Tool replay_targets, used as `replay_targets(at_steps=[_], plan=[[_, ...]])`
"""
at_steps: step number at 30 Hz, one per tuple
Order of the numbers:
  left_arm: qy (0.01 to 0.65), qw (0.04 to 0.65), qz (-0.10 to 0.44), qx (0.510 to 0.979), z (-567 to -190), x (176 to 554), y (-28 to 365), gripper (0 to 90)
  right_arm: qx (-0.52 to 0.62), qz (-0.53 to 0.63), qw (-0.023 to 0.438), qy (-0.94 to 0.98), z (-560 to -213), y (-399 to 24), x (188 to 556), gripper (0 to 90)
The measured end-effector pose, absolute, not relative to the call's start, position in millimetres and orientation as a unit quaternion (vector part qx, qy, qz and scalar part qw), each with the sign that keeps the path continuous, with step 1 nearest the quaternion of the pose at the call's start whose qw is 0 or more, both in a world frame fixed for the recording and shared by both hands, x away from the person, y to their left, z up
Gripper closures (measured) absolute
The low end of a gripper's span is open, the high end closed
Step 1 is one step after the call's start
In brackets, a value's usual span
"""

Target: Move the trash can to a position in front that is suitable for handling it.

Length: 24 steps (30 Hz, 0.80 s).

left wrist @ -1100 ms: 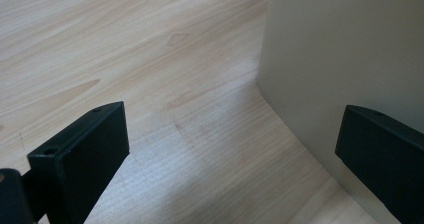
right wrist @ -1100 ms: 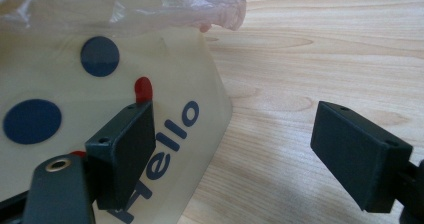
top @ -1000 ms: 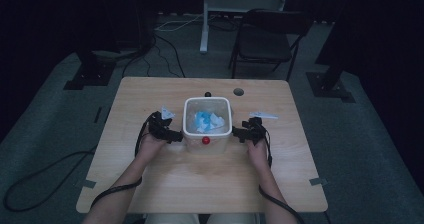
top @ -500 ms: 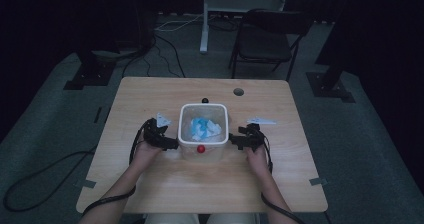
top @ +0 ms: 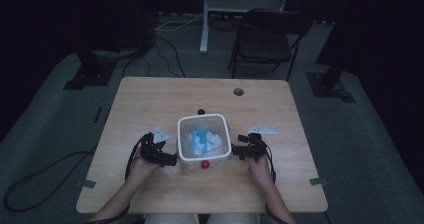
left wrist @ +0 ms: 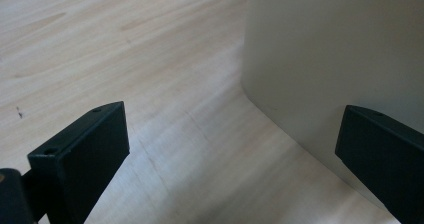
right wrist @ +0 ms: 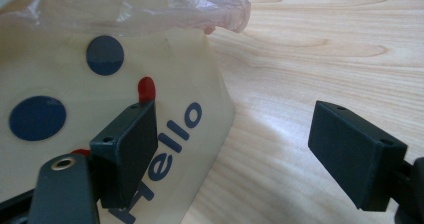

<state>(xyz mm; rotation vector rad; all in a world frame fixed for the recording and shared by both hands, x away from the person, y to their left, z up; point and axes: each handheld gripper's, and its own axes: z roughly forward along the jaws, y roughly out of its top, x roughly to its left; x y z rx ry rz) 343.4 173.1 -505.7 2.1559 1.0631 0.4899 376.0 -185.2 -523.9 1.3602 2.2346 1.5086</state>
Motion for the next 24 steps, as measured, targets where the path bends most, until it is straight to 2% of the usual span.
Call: replay_targets(at_steps=[12,24], plan=[[0.39,0.343,0.177,0.836,-509,304,171,1.2,0.424,0.506,0.051,0.749,-525,-187,360,19.1],[0.382,0.339,0.174,0.842,-507,284,169,1.2,0.407,0.515,0.036,0.754,-528,-189,352,19.1]])
